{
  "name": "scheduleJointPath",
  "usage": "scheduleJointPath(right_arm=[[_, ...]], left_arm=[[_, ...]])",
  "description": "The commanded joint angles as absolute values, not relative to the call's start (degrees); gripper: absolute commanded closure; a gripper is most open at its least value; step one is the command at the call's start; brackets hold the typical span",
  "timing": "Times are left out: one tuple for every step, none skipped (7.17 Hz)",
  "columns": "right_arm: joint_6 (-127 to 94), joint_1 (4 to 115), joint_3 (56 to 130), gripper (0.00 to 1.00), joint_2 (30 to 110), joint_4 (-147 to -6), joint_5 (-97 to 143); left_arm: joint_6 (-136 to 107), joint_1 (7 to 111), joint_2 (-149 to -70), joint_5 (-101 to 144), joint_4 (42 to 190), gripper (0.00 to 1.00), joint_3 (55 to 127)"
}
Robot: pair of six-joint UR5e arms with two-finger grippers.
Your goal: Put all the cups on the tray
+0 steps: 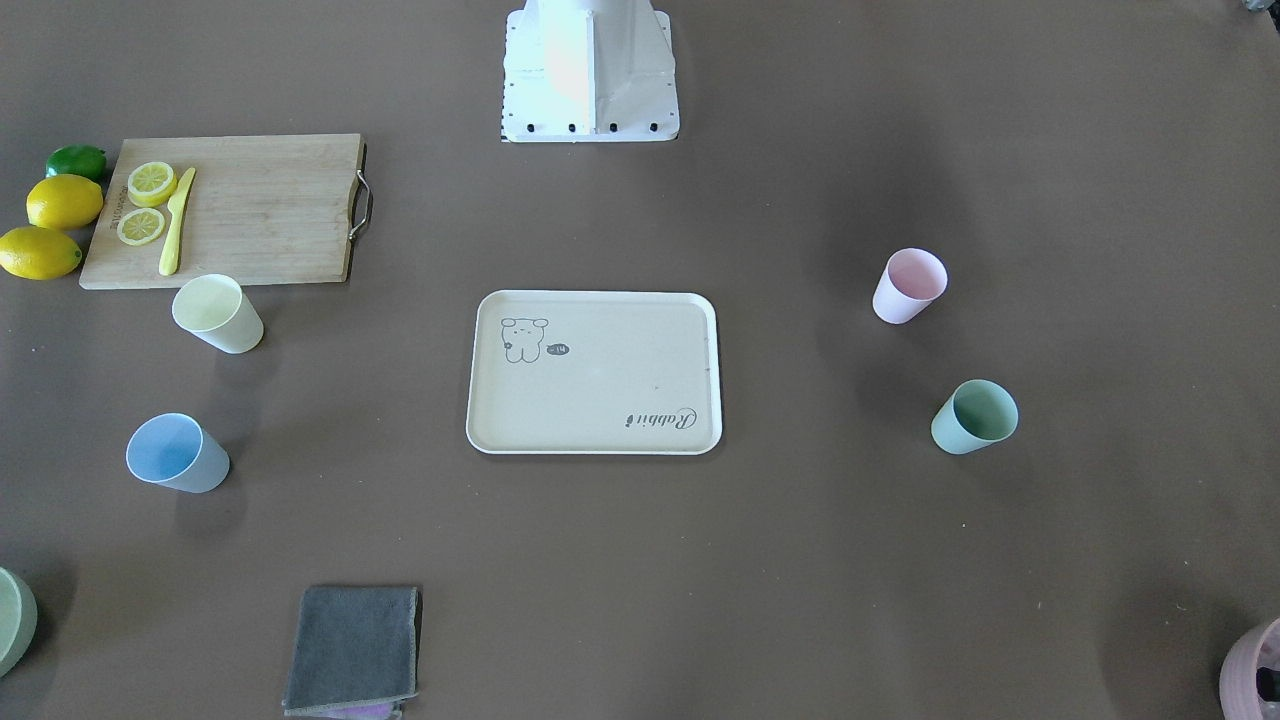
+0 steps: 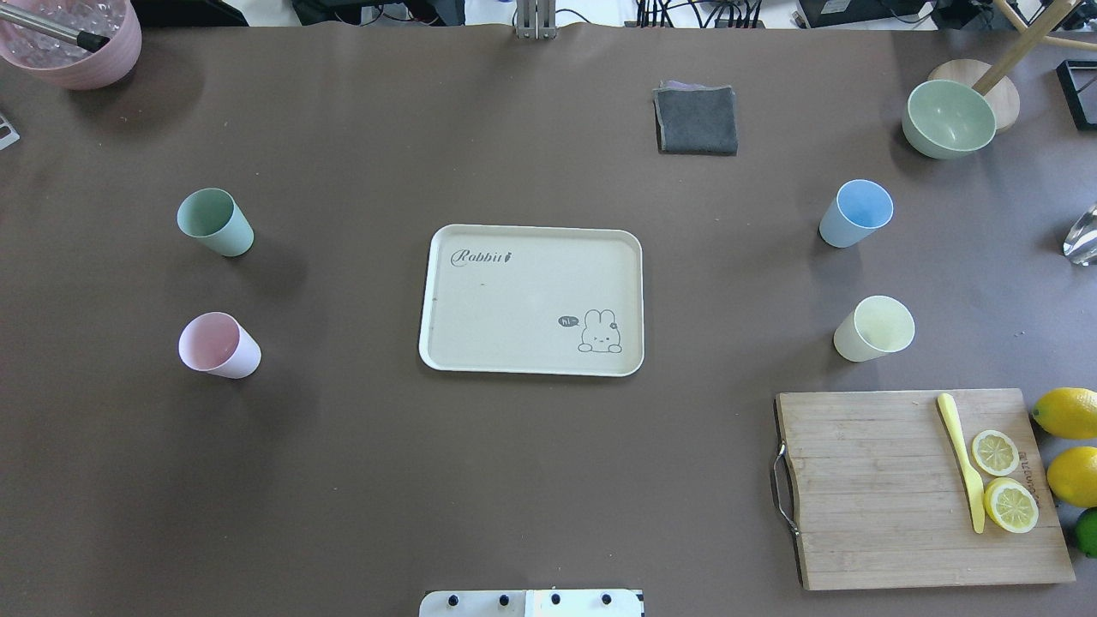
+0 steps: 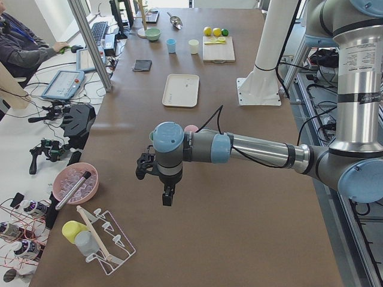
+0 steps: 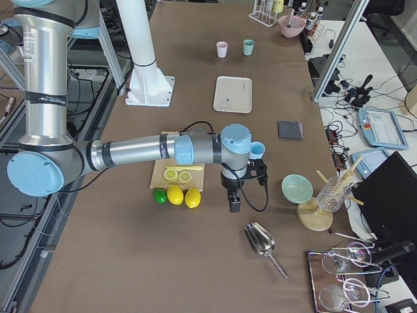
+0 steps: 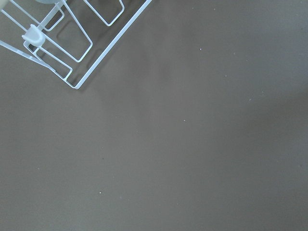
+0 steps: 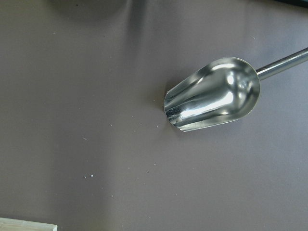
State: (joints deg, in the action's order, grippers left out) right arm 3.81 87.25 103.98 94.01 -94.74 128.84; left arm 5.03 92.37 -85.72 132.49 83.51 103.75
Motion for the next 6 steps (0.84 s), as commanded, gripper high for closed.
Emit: scheduleJointPath(right_arm=[[3.78,87.28,104.15,0.00,94.04,-94.75,128.85],[3.87,87.28,104.24,0.00,94.04,-94.75,128.85],[3.87,87.28,104.76,0.00,93.96,-94.75,128.59],[3.87,87.28,105.55,0.00,93.78,-94.83,128.32],[3.87,87.28,105.82,0.00,93.87,-94.83,128.76],[3.87,87.28,105.99,0.00,93.69,-94.83,128.85]], left_arm=[[5.10,92.46,-85.61,132.63,83.50,0.02,105.19],[5.10,92.63,-85.52,132.63,83.41,0.02,105.90],[5.10,92.72,-85.34,132.63,83.58,0.02,106.00],[5.10,92.64,-85.69,132.54,83.58,0.02,106.17],[4.92,92.64,-86.04,132.63,83.58,0.02,106.26],[4.57,92.72,-86.31,132.63,83.67,0.02,107.22]])
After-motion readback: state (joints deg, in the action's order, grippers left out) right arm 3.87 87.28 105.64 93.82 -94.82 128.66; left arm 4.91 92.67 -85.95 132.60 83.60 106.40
